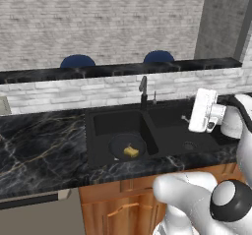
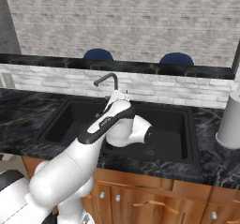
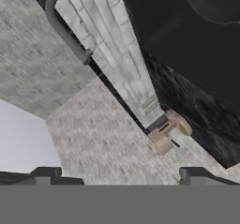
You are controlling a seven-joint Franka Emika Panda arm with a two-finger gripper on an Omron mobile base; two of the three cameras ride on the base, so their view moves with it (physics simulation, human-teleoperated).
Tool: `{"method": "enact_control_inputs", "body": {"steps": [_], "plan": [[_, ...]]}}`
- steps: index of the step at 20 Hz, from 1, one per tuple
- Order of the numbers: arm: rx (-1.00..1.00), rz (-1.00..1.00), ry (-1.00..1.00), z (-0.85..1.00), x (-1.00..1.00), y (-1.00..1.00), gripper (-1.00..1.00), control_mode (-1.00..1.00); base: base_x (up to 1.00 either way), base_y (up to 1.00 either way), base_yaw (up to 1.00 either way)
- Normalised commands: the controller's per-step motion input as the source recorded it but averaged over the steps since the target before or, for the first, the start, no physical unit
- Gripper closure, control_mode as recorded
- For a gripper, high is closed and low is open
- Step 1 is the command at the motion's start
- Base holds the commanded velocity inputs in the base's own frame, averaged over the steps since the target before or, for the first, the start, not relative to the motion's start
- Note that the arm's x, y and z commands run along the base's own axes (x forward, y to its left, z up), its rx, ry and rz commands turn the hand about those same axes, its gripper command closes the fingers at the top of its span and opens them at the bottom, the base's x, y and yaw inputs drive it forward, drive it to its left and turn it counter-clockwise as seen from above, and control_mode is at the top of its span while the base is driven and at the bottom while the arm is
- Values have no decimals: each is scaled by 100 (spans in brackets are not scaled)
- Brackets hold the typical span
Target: Pick the pan and sponge and place them into the sink. Then turn on the water.
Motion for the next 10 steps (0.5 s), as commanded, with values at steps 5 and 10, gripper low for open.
{"method": "enact_control_inputs", "body": {"steps": [5,10], "plan": [[30,-1,30,-2,91,-4,-100,-100,0,0,0],[26,0,28,-5,78,-19,-100,-100,0,0,0]]}}
